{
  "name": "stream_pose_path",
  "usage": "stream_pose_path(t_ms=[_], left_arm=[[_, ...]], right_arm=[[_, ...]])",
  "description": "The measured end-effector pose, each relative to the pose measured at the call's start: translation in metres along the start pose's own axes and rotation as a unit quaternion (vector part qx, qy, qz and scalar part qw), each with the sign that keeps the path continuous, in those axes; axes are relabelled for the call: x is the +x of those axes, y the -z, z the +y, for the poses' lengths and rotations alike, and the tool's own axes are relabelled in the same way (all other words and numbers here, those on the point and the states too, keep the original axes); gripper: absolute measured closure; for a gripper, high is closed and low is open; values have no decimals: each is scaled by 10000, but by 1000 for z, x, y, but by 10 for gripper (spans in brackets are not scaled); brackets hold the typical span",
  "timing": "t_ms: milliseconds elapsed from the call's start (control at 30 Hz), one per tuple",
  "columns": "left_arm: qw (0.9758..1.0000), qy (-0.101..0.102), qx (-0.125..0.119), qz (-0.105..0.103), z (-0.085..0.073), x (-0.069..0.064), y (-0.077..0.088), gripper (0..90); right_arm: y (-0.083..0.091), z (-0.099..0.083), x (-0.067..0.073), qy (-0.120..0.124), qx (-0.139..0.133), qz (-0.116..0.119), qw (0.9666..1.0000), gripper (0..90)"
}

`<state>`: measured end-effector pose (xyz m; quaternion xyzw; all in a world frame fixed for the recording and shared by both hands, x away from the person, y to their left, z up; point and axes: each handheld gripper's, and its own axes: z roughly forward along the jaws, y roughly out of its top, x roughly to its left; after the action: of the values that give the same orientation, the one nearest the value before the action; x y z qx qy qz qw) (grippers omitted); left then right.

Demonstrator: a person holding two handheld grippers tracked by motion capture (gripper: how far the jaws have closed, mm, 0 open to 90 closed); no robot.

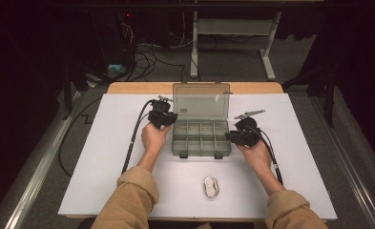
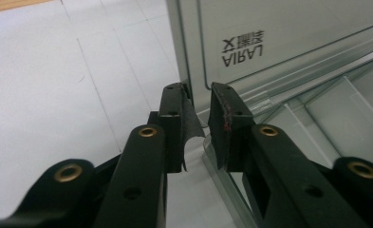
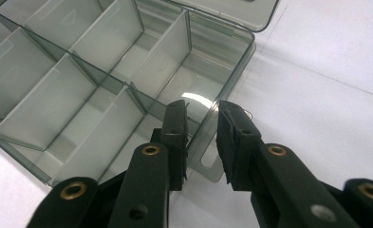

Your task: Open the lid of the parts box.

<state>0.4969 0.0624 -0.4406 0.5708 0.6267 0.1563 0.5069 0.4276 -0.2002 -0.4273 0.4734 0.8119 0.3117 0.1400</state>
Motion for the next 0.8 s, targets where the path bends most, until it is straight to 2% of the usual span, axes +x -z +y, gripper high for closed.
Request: stream_pose_path(t_ms=[433,600,800], left_arm=[[9999,-107,15,-111,3,-2,12,609],[9996,-242,22,-141,3,-2,19,559],[9995,-190,-31,-238,6,0,28,523]], right_arm=[[0,-1,0,-14,-22,-15,10000,738],[0,-1,0,-15,-18,-12,10000,738],[0,-1,0,-12,-20,-12,10000,738]])
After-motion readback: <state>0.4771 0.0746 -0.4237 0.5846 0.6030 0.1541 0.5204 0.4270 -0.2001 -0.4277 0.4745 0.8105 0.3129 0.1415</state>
